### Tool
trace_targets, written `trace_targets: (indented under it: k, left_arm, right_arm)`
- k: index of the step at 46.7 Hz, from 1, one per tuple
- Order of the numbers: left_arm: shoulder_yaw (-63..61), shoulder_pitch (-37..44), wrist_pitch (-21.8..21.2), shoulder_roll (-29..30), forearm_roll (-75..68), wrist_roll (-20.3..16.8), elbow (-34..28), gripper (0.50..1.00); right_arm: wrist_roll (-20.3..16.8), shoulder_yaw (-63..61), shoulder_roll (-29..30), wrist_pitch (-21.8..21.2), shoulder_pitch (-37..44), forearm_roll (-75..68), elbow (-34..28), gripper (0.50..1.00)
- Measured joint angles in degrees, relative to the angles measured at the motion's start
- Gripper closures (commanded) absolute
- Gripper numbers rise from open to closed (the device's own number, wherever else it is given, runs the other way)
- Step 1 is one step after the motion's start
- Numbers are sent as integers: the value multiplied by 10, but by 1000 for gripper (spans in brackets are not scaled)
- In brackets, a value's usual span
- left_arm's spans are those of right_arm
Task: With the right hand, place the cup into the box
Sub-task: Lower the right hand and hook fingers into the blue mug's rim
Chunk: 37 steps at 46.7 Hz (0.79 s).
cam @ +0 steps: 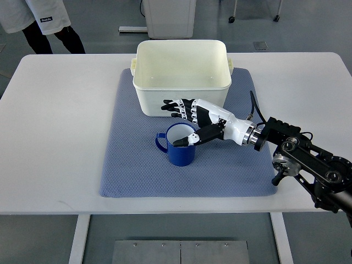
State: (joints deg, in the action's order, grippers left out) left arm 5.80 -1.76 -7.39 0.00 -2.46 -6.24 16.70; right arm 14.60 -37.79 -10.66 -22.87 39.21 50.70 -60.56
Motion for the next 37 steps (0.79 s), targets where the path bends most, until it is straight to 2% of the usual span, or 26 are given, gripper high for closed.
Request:
trace_targets:
  k: [25, 37]
  left_arm:
    - [0, 0, 0, 0, 0, 0, 0, 500]
    - [0, 0, 0, 0, 0, 0, 0, 500]
  right_arm:
    - [18, 8, 6, 1, -9, -1, 14, 505]
    - [31, 27, 14, 22, -11, -1, 27, 505]
